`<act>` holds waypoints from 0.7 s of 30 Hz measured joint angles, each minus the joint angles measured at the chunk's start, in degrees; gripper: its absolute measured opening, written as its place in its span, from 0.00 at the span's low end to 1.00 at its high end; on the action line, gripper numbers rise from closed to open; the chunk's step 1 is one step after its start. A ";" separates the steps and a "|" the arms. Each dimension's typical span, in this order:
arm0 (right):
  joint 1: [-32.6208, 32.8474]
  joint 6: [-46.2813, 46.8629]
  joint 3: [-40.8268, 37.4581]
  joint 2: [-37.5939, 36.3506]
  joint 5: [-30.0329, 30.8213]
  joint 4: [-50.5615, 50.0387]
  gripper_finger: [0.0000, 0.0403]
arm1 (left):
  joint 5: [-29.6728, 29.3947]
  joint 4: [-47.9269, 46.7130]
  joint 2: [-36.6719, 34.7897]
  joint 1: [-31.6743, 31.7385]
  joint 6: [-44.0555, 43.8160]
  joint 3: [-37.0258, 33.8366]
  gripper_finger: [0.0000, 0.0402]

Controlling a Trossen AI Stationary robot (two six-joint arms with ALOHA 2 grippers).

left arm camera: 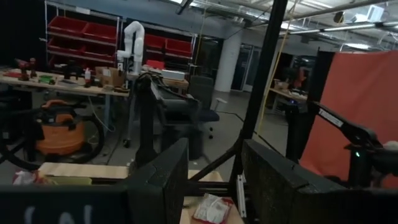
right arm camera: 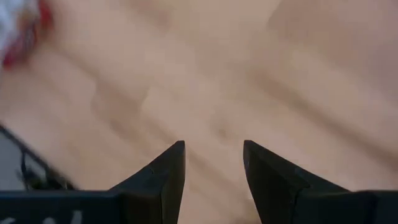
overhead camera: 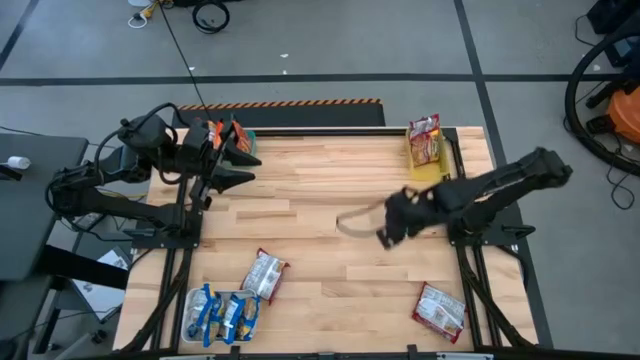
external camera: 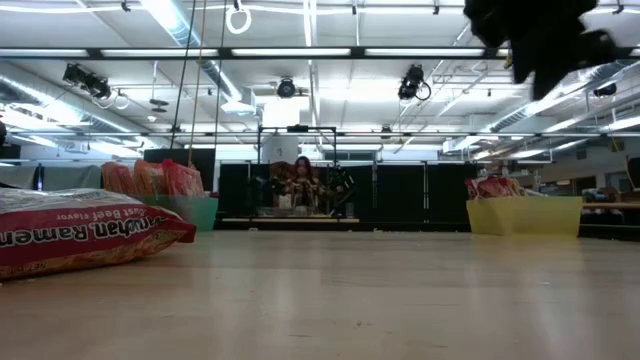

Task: Sort Maruchan noodles
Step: Put the red noodle pack into the yellow bin

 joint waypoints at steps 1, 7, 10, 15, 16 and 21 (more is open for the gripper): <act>1.93 1.17 0.83 1.43 -1.14 -0.31 0.42 | -0.02 -0.02 0.00 0.00 -0.84 0.02 0.39; 11.06 8.45 3.47 7.29 -8.26 -0.52 0.42 | -0.04 -0.02 0.00 0.02 -1.15 0.02 0.39; 15.29 9.41 3.52 9.35 -10.32 -0.70 0.42 | -0.04 0.00 0.00 0.02 -1.22 0.02 0.39; 20.00 10.68 3.52 11.97 -9.75 -0.69 0.42 | -0.04 -0.01 0.00 0.02 -1.28 0.02 0.39; 20.68 11.25 3.51 12.03 -9.04 -0.69 0.42 | -0.04 -0.03 0.00 0.02 -0.85 0.02 0.39; 25.13 18.70 3.50 10.55 -6.48 -0.28 0.42 | -0.21 -7.44 -0.15 0.17 9.92 0.02 0.39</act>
